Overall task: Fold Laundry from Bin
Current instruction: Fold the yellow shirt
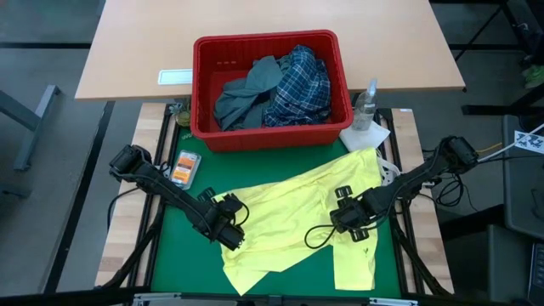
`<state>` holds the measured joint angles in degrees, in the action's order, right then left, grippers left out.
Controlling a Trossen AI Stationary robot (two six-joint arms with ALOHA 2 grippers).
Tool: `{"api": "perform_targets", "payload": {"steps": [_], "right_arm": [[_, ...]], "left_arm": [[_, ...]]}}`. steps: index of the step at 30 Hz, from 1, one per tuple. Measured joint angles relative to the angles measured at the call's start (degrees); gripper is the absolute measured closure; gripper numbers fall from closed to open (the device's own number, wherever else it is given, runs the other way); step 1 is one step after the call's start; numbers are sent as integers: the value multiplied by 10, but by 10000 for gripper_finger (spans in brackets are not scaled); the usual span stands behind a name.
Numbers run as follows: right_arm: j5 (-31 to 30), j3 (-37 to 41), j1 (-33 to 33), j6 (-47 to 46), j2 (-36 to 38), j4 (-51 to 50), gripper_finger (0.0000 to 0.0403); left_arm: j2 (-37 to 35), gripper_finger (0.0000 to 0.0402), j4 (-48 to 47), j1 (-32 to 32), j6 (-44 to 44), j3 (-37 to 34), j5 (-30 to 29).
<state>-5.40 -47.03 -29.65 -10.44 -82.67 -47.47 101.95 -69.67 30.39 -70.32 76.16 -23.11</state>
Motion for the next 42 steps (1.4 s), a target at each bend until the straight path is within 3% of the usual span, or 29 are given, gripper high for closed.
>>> {"api": "perform_targets", "payload": {"steps": [11,22,29,42], "right_arm": [[-11,0,0,-5,0,-37,240],[-1,0,0,-4,0,-37,395],[19,-22,0,-11,1,-62,396],[19,-207,-5,2,2,-275,399]], "left_arm": [[0,401,0,0,0,0,0],[0,401,0,0,0,0,0],[0,401,0,0,0,0,2],[-36,401,-9,2,0,1,15]]}}
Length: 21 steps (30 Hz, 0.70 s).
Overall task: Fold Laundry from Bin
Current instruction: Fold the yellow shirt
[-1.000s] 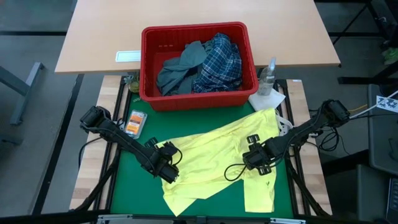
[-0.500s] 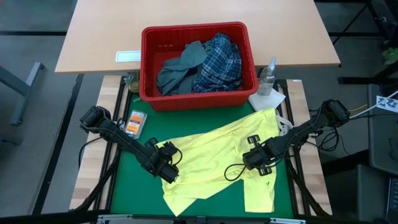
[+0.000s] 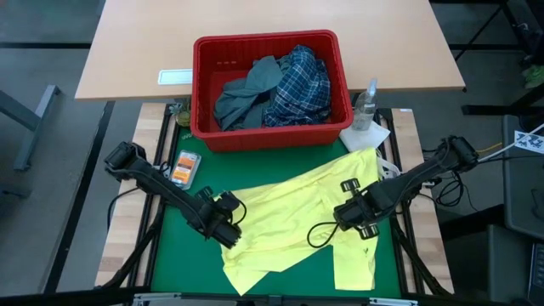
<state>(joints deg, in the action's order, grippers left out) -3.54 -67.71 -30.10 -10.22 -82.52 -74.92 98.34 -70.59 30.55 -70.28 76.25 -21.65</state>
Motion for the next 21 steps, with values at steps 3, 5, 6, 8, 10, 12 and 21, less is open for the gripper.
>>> {"api": "perform_targets", "payload": {"steps": [3,5,6,8,10,12,21], "right_arm": [[-19,-42,-13,-12,0,-66,401],[-20,-66,-26,-36,0,-109,400],[-19,-76,-34,-50,0,-131,401],[-14,-87,-55,-78,1,-154,401],[-3,-88,-76,-96,4,-148,401],[13,-88,-98,-124,4,-149,401],[51,-88,-171,-285,4,-151,402]], "left_arm": [[-11,401,-9,0,0,0,2],[-20,401,-9,0,0,0,2],[-25,401,-9,0,0,0,4],[-31,401,-9,1,0,0,9],[-35,401,-6,2,0,0,23],[-36,401,-4,3,1,0,46],[-36,401,-2,27,1,0,106]]}}
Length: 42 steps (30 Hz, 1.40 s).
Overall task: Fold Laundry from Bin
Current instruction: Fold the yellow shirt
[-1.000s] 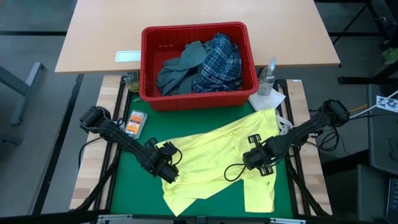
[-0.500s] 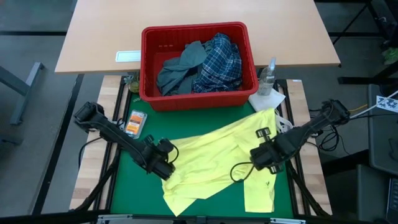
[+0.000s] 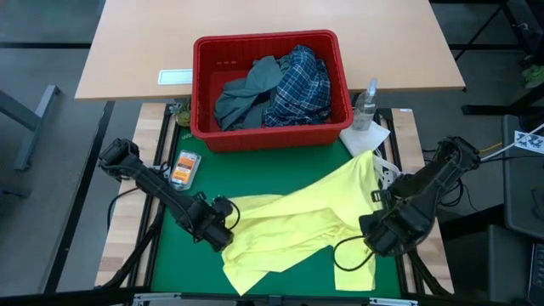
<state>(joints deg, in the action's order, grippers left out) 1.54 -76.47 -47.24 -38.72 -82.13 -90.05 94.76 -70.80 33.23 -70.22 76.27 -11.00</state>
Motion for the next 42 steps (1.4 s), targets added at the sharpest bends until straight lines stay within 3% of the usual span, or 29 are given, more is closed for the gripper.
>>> {"api": "perform_targets", "payload": {"steps": [6,13,23,35,42], "right_arm": [[-1,0,-38,-44,0,0,402],[-4,0,-37,-47,-1,0,402],[-4,1,-38,-45,-1,0,399],[-3,1,-38,-45,-1,0,398],[11,1,-38,-44,-1,2,367]], "left_arm": [[0,401,75,11,-1,0,0],[6,401,170,16,-1,0,2],[27,394,174,28,28,0,-2],[27,282,130,29,96,0,-19],[28,282,69,31,19,-48,-27]]}}
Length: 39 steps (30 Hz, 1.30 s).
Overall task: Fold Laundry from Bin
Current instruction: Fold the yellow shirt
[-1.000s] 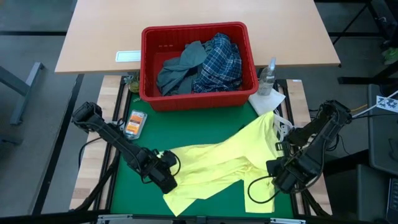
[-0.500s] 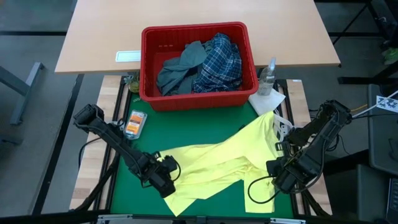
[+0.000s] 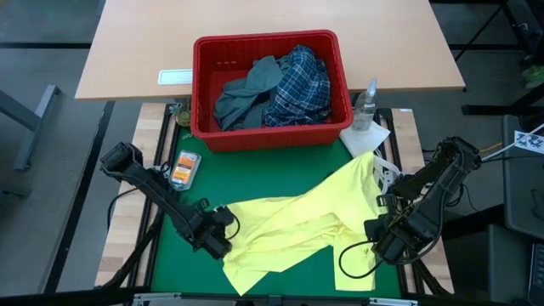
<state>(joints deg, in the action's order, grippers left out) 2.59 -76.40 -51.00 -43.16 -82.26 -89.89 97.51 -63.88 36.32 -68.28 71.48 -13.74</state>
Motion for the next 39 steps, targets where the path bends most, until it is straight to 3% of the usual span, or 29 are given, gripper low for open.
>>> {"api": "perform_targets", "payload": {"steps": [9,16,24,39], "right_arm": [[-36,0,0,1,0,0,286],[-210,15,9,32,0,47,285],[-177,106,92,157,0,152,297],[-169,247,291,324,0,234,298]], "left_arm": [[0,296,32,-21,-63,-88,-34],[0,301,109,-46,-63,-147,-53],[-4,301,140,-53,-64,-214,-15],[1,301,-63,-104,-70,-225,28]]}}
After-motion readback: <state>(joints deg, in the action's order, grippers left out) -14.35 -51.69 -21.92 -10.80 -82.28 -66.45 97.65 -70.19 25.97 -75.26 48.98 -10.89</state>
